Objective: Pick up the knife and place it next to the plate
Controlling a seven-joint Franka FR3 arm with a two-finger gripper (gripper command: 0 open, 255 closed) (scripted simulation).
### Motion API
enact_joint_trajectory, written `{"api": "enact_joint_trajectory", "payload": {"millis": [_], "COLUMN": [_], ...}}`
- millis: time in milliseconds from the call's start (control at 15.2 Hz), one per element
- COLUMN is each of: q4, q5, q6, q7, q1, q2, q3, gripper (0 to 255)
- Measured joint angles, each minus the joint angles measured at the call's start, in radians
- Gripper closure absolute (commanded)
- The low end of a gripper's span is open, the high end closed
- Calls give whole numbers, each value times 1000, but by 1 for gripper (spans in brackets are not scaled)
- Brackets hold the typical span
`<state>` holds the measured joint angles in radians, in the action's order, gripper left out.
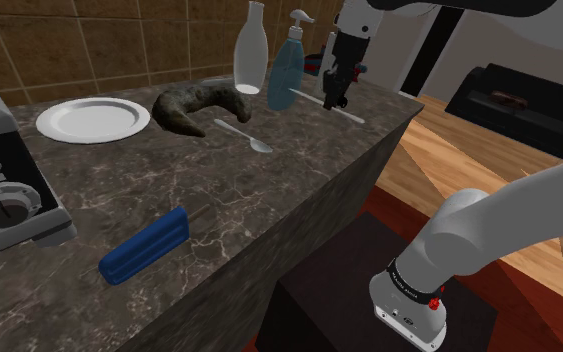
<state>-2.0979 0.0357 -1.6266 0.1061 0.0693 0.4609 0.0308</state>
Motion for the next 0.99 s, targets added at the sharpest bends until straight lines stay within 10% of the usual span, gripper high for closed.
{"api": "enact_joint_trajectory", "payload": {"millis": [990], "q4": [139], "q5": [81], "q6": [-23], "q7": [-332], "q1": [111], "q2": [-140], "q3": [-243], "gripper": [255]}}
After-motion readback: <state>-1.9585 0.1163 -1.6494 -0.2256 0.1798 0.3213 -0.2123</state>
